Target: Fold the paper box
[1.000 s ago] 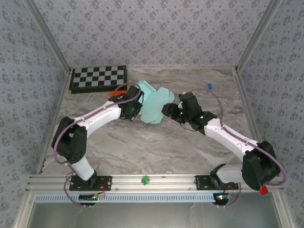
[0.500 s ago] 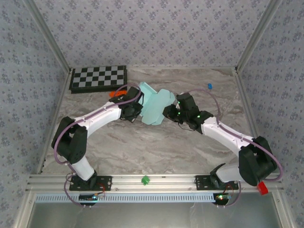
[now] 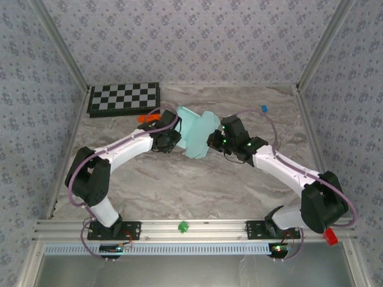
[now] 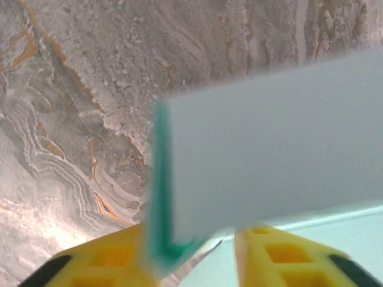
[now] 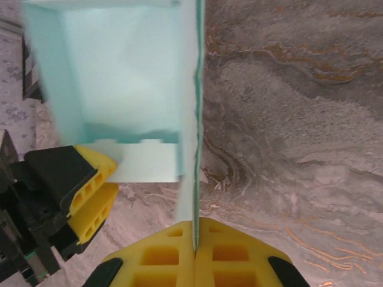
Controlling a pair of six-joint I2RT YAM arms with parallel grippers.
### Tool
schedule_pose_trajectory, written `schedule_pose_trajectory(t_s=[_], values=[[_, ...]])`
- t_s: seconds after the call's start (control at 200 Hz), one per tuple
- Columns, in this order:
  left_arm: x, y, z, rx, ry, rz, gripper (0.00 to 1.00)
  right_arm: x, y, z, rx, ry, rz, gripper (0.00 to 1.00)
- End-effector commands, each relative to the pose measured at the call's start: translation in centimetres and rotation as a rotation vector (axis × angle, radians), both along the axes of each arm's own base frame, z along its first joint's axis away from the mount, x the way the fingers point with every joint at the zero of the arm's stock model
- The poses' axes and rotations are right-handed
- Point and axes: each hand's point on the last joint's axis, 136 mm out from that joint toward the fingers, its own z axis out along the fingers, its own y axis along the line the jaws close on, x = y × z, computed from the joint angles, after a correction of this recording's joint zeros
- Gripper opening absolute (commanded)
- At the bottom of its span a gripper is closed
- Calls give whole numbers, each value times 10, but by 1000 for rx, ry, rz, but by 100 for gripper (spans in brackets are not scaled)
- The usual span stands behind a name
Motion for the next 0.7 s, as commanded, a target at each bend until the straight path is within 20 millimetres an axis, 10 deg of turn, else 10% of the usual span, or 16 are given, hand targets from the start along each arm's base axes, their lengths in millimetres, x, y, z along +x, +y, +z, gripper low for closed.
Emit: schedule_pose_trajectory(t_s=[0.0, 0.245, 0.695], values=[[-1, -4, 8, 5, -32, -39, 55, 2, -9, 1, -68, -4, -19, 3], [4, -14, 31, 50, -142, -158, 87, 3, -21, 1, -156, 21, -44, 3], [-7, 48, 73, 486, -281, -350, 92, -2, -47, 34, -365, 84, 255, 2]])
